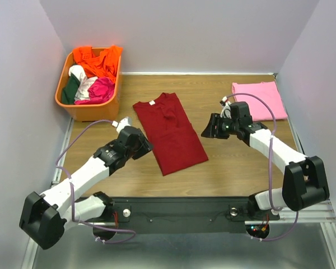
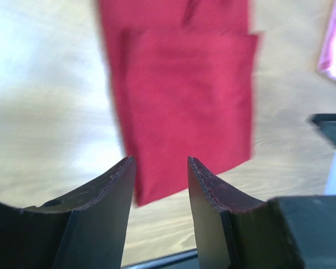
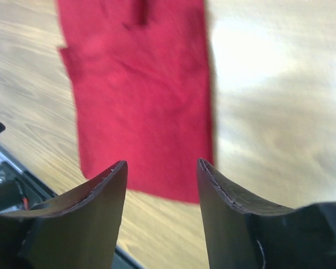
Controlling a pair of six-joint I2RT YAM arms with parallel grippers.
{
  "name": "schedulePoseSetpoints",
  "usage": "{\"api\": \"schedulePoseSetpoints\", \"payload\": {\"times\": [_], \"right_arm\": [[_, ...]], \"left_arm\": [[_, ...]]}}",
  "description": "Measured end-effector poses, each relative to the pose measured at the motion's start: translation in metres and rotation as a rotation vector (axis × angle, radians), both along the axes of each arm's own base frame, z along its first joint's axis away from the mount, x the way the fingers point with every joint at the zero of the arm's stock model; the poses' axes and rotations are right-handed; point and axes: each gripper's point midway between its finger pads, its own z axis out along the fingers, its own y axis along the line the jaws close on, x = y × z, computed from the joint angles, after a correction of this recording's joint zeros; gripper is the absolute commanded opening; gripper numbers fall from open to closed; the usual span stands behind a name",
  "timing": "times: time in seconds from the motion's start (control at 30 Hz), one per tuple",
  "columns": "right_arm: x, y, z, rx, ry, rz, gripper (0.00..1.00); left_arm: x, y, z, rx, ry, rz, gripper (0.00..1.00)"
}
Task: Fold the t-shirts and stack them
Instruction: Fold the tshirt
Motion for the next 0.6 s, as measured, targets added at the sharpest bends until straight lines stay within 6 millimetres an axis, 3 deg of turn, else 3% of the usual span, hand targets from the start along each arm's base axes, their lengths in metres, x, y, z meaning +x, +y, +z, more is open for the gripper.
{"api": "schedulePoseSetpoints", "payload": {"times": [0.1, 0.2, 0.43, 0.6], "right_arm": [[-0.014, -0.008, -0.01, -0.044, 0.045, -0.015, 0.62], [-0.027, -0.014, -0.023, -0.08, 0.093, -0.018, 0.62], [-0.041, -0.021, -0.033, -0.115, 0.131, -0.009, 0.63], [-0.045, -0.023, -0.031, -0.121, 0.116, 0.001, 0.64]], "left_arm": [[-0.009, 0.008, -0.021, 0.061, 0.059, 0.001, 0.55], [-0.001, 0.012, -0.035, 0.152, 0.088, -0.006, 0.55], [0.066, -0.008, -0.053, 0.307, 0.086, -0.06, 0.55], [0.093, -0.009, -0.072, 0.377, 0.11, -0.091, 0.47]]}}
